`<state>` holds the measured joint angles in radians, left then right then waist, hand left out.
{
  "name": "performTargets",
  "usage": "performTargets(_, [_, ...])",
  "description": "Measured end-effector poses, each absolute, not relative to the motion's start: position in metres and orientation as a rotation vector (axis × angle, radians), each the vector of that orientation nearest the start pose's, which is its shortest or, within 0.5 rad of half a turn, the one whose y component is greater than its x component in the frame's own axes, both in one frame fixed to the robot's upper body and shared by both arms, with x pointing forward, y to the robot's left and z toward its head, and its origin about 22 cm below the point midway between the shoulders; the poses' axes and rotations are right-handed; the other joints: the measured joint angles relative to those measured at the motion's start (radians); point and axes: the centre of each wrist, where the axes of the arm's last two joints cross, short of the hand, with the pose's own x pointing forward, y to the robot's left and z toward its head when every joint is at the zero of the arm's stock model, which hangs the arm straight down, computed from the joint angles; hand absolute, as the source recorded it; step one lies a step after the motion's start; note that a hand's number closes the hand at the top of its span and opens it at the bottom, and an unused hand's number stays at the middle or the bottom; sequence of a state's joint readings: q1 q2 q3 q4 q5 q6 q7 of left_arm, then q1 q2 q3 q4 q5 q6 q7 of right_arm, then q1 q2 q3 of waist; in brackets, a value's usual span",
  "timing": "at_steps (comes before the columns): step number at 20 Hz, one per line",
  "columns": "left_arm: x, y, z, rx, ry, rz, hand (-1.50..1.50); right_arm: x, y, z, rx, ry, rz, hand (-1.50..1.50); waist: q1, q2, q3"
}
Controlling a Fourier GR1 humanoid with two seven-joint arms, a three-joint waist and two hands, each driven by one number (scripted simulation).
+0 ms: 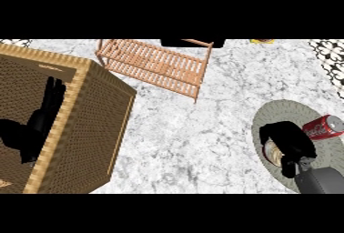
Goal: Pick the cupcake from the placemat and place it in the tiered shelf
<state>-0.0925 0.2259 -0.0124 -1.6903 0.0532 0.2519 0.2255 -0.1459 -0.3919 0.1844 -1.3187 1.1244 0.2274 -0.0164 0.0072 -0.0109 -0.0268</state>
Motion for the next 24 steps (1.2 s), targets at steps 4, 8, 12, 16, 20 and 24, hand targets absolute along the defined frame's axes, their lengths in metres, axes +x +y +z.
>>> performTargets(4, [0.261, 0.259, 0.066, 0.250, -1.559, 0.060, 0.00, 0.279, -0.231, -0.008, -0.877, -0.950, 1.343, 1.50, 0.014, -0.002, -0.008])
performTargets(8, [0.262, 0.253, 0.068, 0.234, -1.564, 0.044, 0.00, 0.285, -0.183, 0.004, -0.917, -0.943, 1.198, 1.50, 0.040, 0.002, 0.002])
performTargets(12, [0.265, 0.245, 0.072, 0.209, -1.576, 0.015, 0.00, 0.291, -0.140, 0.024, -0.927, -0.980, 1.033, 1.50, 0.077, 0.011, 0.018])
performTargets(16, [0.269, 0.237, 0.074, 0.185, -1.577, -0.007, 0.00, 0.295, -0.105, 0.057, -0.964, -1.065, 0.850, 1.50, 0.101, 0.012, 0.024])
performTargets(20, [0.271, 0.232, 0.075, 0.170, -1.578, -0.022, 0.00, 0.298, -0.077, 0.101, -1.003, -1.192, 0.642, 1.50, 0.119, 0.007, 0.024])
performTargets(24, [0.272, 0.228, 0.075, 0.167, -1.577, -0.030, 0.00, 0.301, -0.056, 0.137, -1.070, -1.305, 0.525, 1.50, 0.121, 0.003, 0.021])
